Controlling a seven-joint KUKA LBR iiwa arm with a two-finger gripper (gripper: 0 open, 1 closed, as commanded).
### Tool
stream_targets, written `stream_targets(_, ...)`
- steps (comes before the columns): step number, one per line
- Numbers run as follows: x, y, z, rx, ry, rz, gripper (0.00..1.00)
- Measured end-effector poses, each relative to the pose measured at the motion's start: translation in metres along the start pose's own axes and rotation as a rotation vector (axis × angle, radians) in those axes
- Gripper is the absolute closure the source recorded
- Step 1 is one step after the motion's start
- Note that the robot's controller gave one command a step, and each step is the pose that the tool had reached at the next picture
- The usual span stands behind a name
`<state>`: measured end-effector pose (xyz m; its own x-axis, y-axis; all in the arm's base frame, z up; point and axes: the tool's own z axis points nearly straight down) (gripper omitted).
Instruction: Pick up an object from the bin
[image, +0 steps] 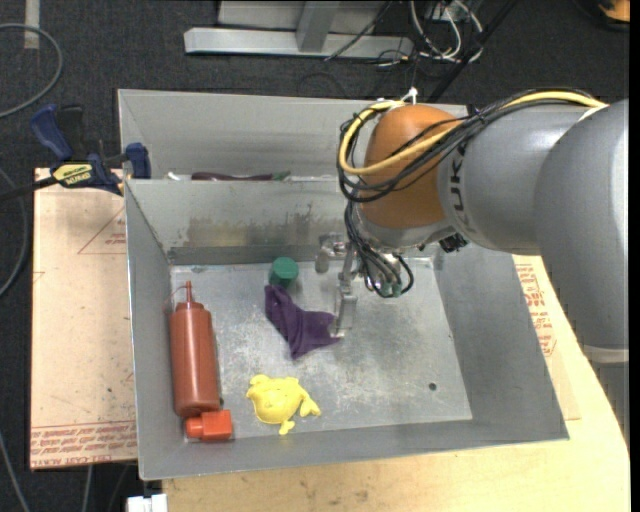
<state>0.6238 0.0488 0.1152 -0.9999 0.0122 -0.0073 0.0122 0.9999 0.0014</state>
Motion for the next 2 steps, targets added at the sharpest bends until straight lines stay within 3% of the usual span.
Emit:
stream_targets(1,0.0326,0.0230,0.0372,-0.001,-0.002,-0.149,1.00)
stream_targets(2,0.0326,0.0230,0.0372,-0.001,-0.002,-0.149,1.00)
